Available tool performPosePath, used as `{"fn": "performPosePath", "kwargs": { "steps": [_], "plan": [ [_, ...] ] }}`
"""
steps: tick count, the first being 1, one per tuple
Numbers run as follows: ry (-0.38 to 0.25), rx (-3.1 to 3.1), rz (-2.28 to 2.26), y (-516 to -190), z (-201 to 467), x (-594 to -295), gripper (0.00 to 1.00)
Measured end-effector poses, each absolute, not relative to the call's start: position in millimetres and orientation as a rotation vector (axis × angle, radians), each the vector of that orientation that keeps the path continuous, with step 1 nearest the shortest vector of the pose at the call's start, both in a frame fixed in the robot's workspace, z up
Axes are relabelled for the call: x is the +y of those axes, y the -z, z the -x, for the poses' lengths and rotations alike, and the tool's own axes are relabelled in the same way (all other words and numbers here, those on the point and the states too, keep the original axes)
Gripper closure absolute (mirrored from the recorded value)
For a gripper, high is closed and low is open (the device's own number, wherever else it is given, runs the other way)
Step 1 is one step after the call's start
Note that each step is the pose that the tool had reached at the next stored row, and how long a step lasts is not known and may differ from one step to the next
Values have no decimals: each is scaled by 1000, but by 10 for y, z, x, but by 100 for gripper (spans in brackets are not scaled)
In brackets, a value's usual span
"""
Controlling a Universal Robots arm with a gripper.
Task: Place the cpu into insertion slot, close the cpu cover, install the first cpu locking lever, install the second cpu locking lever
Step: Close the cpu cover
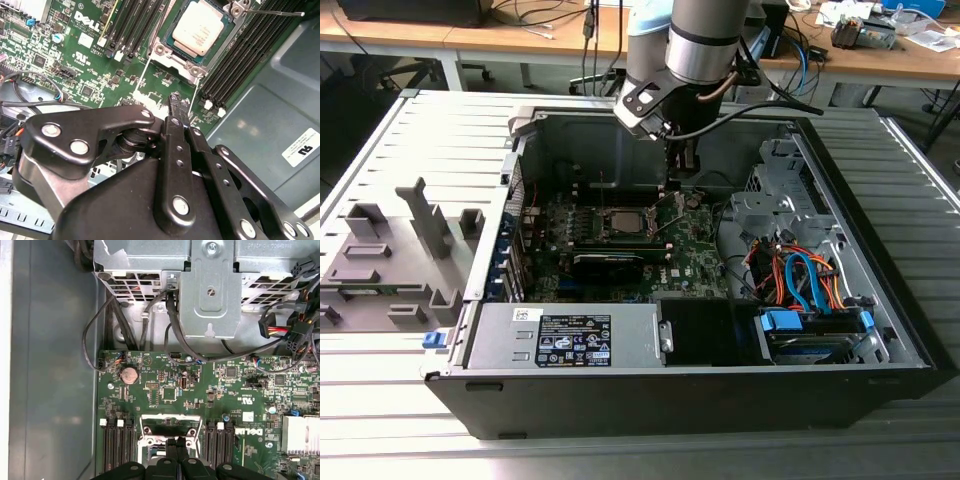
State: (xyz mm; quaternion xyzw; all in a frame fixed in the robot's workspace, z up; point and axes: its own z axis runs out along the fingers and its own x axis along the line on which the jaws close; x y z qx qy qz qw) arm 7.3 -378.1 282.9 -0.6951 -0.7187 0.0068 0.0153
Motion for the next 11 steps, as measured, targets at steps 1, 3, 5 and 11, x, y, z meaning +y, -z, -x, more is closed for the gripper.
{"fn": "performPosePath", "kwargs": {
  "steps": [1,3,5,11],
  "plan": [
    [-21,-2236,2163,-2827,-77,-3781,89],
    [-21,-2236,2163,-2825,-80,-3780,89],
    [-21,-2236,2163,-2821,-83,-3781,89],
    [-21,-2236,2163,-2814,-92,-3781,89]
  ]
}}
